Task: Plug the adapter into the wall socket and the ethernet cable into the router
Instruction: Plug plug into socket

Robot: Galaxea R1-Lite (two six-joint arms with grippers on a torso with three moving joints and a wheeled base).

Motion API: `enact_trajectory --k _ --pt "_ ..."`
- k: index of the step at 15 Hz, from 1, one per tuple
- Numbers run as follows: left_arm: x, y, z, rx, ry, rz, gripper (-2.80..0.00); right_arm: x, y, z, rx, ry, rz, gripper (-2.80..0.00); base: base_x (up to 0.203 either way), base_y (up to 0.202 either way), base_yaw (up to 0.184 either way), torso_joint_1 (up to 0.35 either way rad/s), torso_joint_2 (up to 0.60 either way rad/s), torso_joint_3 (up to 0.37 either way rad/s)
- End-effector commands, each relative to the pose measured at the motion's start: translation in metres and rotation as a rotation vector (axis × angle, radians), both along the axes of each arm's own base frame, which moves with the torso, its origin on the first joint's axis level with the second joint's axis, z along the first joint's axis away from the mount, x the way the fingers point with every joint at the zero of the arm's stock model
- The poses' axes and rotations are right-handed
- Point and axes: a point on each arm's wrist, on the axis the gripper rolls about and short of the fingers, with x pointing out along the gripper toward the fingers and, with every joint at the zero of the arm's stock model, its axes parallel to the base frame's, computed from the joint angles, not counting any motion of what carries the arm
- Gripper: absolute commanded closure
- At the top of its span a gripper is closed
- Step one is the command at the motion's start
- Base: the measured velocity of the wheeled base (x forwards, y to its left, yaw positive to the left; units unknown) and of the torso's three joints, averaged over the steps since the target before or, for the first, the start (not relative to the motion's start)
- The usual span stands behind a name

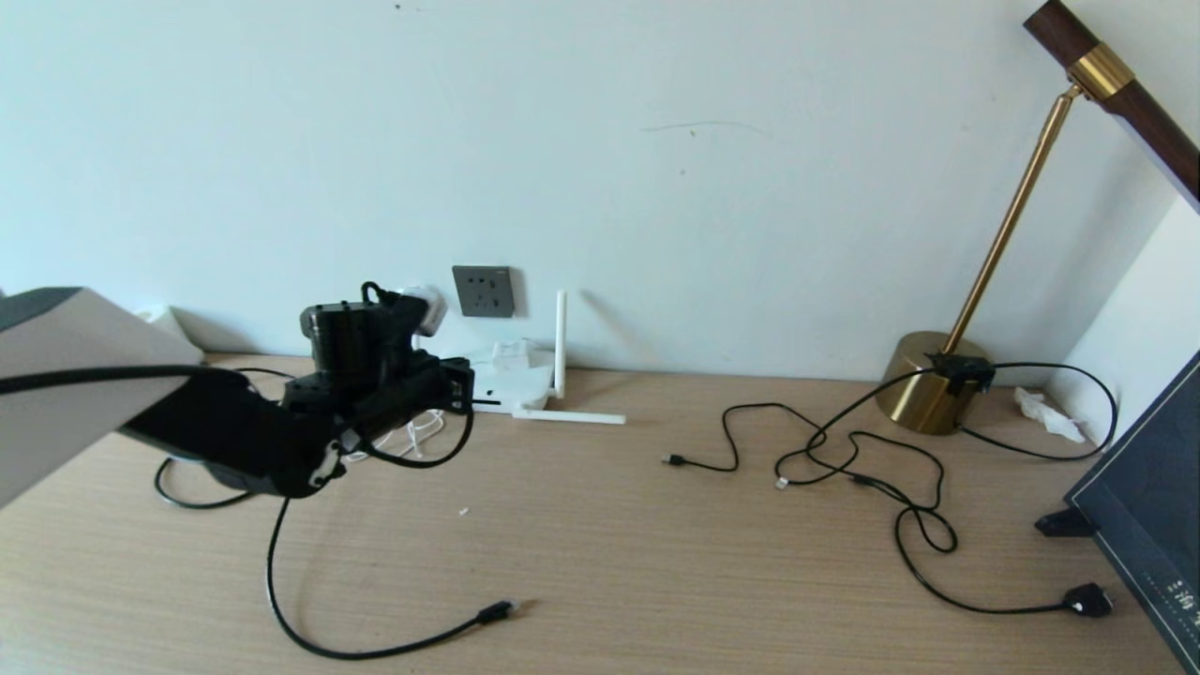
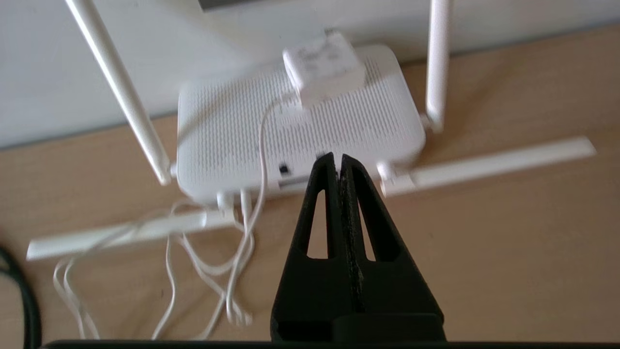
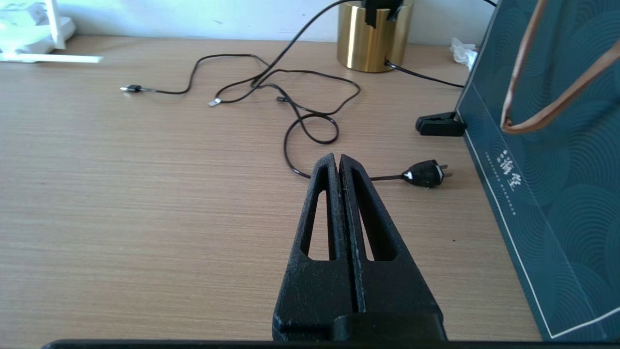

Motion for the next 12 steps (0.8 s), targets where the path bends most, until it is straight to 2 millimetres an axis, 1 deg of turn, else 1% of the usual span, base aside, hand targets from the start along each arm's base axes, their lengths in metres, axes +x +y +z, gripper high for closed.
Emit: enact_trajectory --k 1,3,4,6,9,10,12 --pt "-0.026 0.008 0.016 0.009 0.033 0.007 0.00 0.000 0.000 0.000 0.000 0.000 0.000 0.00 0.000 0.000 0.000 0.000 0.00 0.000" --pt "-0.029 0.014 0.013 0.032 0.127 0.022 0.00 0.000 0.000 0.000 0.000 0.000 0.000 0.00 0.000 0.000 0.000 0.000 0.00 0.000" --pt "-0.028 0.014 0.013 0.042 0.153 0.018 -2.80 0.000 0.000 0.000 0.001 0.000 0.000 0.00 0.000 0.000 0.000 0.000 0.00 0.000" --pt "-0.023 0.013 0.012 0.089 0.189 0.000 -2.80 0.000 0.000 0.000 0.000 0.000 0.000 0.00 0.000 0.000 0.000 0.000 0.00 0.000" --pt "-0.007 0.010 0.009 0.144 0.178 -0.016 -2.80 0.000 0.000 0.000 0.000 0.000 0.000 0.00 0.000 0.000 0.000 0.000 0.00 0.000" --pt "-0.003 0.010 0.007 0.169 0.175 -0.018 -2.80 0.000 0.000 0.000 0.000 0.000 0.000 0.00 0.000 0.000 0.000 0.000 0.00 0.000" --pt "0.003 0.011 -0.005 0.211 0.196 -0.005 -2.80 0.000 0.000 0.000 0.000 0.000 0.000 0.00 0.000 0.000 0.000 0.000 0.00 0.000"
